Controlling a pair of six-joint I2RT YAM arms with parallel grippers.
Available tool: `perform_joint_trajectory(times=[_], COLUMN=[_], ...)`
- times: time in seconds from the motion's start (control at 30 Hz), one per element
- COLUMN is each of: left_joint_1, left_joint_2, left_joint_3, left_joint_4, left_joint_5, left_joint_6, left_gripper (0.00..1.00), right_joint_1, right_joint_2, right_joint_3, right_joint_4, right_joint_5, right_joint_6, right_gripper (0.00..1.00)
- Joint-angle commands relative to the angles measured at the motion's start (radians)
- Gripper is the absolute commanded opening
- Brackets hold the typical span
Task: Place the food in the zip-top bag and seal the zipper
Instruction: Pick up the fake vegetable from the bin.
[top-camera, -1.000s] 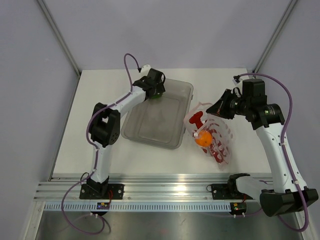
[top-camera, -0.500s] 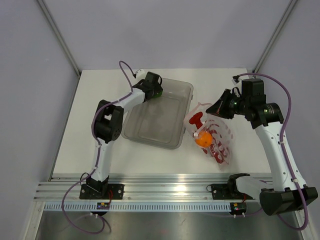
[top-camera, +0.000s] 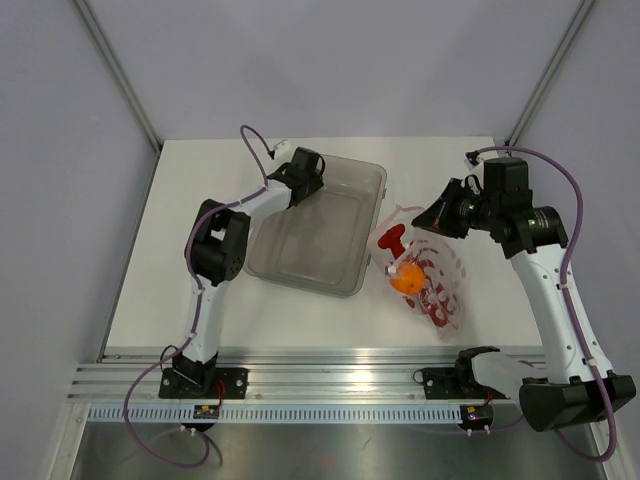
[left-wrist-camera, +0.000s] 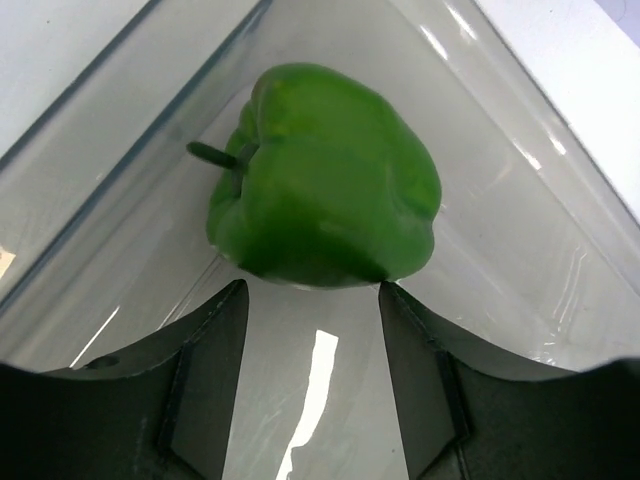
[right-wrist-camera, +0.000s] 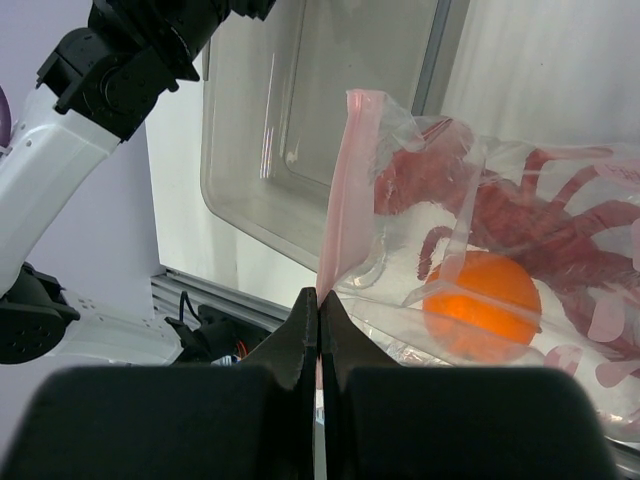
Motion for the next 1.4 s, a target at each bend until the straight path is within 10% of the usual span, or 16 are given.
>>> perform_joint_trajectory(times=[0.0, 0.2, 0.4, 1.37], left_joint_1=[0.002, -0.01, -0.011, -0.015], left_joint_2=[-0.108, -0.246, -0.249, 0.087], left_joint_3=[-0.087, -0.205, -0.178, 0.13], left_joint_4=[0.075, 0.111, 0.054, 0.079], left_joint_5=[-0.008, -0.004, -0.082, -0.252], left_joint_6=[0.041, 0.082, 0.033, -0.214], left_gripper=[0.56, 0.56, 0.93, 0.88], right_joint_1=[0.007, 0.007, 0.007, 0.007], right_joint_2=[-0.028, -0.035, -0.046, -0.009], right_joint_3=[-0.001, -0.006, -0.017, -0.049], right_joint_4=[0.032, 0.039, 0.042, 0.022], right_joint_5=[-0.017, -0.025, -0.037, -0.033], right_joint_6=[0.005, 0.009, 0.014, -0.015], right_gripper=[0.0, 0.0, 0.0, 0.0])
